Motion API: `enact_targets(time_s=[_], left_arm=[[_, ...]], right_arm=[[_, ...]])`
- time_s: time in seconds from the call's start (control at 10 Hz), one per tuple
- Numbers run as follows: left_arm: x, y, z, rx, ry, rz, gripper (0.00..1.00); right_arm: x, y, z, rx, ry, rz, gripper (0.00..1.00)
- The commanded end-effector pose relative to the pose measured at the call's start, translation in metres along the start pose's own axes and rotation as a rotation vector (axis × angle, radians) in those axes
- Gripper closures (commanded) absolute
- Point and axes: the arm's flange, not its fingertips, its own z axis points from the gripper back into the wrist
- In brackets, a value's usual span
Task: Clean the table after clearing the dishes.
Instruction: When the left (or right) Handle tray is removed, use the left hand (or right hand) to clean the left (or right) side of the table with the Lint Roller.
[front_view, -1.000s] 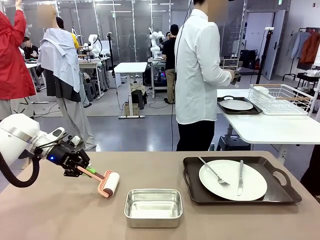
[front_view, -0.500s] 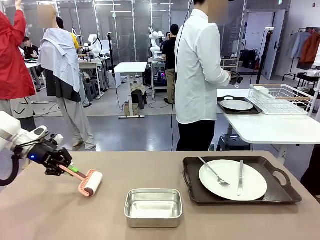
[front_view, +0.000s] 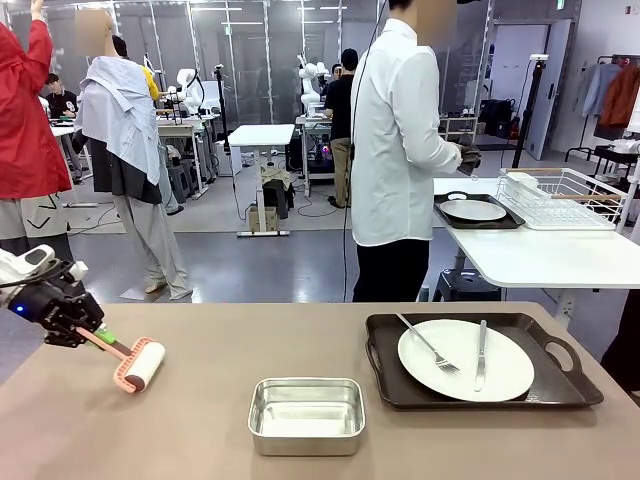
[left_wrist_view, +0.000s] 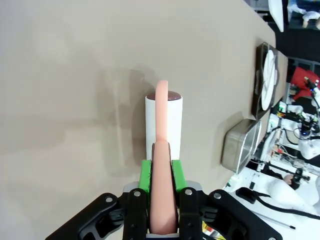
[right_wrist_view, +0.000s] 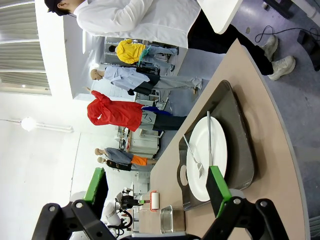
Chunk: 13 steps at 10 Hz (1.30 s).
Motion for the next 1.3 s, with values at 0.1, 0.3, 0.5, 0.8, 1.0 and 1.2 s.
enact_targets(time_s=[0.1,0.3,0.5,0.8,1.0,1.2], left_arm=[[-0.013,0.018,0.022,0.174,-0.067,-0.021,0.79],[-0.019,0.016,0.049,0.262,-0.097,-0.022,0.79],[-0.026,-0.002,0.079,0.333,-0.126,-0.04,0.79],[-0.046,-0.063,0.11,0.365,-0.11,-0.104,0.79],[-0.062,-0.102,0.127,0.41,-0.138,-0.132,0.79],[-0.048,-0.09,0.127,0.386,-0.137,-0.14,0.79]], right_arm=[[0.0,0.003,0.001,0.014,-0.01,-0.003,0.0],[0.0,0.003,0.001,0.014,-0.01,-0.003,0.0],[0.0,0.003,0.001,0.014,-0.01,-0.003,0.0],[0.0,0.003,0.001,0.014,-0.01,-0.003,0.0],[0.0,0.003,0.001,0.014,-0.01,-0.003,0.0],[0.0,0.003,0.001,0.014,-0.01,-0.003,0.0]])
